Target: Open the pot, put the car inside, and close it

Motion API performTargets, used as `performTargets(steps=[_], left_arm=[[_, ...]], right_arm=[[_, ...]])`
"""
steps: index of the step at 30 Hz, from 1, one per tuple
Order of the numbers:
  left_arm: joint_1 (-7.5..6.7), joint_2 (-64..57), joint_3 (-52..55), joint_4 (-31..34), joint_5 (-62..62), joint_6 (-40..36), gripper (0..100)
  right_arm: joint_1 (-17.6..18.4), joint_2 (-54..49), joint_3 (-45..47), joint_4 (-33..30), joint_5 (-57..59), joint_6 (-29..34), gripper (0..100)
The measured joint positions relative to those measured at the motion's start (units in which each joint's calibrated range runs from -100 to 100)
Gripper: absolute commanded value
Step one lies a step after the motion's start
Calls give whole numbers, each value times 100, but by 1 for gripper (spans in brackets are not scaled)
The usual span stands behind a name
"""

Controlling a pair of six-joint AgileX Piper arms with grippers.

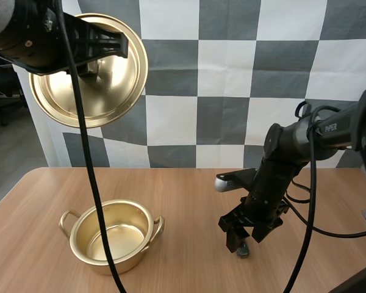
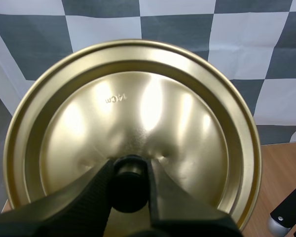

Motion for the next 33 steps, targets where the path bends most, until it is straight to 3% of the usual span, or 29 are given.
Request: performTargets(steps=[15, 33], left_arm=[[0, 0, 0, -11, 0, 0, 0], [0, -15, 0, -223, 0, 0, 0]], right_arm=[[0, 587, -25, 11, -587, -123, 100], [0, 587, -25, 154, -1261, -255, 100]])
